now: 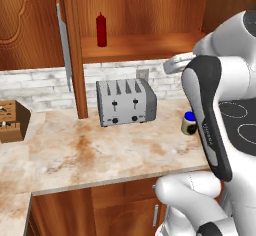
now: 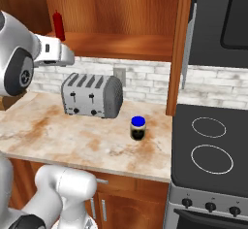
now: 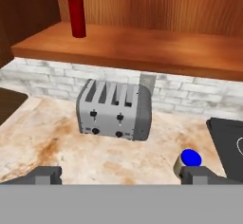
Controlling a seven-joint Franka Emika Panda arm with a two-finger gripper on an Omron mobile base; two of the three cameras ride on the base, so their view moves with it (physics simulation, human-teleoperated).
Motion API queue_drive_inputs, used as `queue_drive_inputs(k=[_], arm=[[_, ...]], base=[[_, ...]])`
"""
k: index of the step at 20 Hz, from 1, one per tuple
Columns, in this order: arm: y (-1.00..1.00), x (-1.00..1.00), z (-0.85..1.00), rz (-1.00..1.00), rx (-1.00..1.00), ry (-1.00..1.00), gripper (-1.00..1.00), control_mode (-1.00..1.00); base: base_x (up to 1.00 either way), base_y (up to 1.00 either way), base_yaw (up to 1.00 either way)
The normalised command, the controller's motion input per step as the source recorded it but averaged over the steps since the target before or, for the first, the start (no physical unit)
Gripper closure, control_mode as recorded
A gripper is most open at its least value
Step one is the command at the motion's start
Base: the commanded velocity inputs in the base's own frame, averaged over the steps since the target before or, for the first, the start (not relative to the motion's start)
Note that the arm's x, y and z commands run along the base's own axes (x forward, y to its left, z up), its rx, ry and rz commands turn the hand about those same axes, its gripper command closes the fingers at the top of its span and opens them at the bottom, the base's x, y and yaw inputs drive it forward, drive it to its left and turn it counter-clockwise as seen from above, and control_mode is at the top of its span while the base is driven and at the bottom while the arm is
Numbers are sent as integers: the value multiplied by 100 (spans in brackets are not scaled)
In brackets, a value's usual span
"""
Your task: Take 2 condiments from the cabinet and move them on the counter near the stove.Make sure the condiments are lined up with each other, next to each other.
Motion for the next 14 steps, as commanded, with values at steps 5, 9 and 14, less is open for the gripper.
queue_drive_inputs(k=[5, 9, 14], arm=[[47, 1, 24, 5, 1, 1, -100, -100], [44, 1, 0, 10, 6, -10, -100, -100], [45, 19, -2, 7, 8, -19, -100, -100]], base=[[0, 0, 0], [0, 0, 0], [0, 0, 0]])
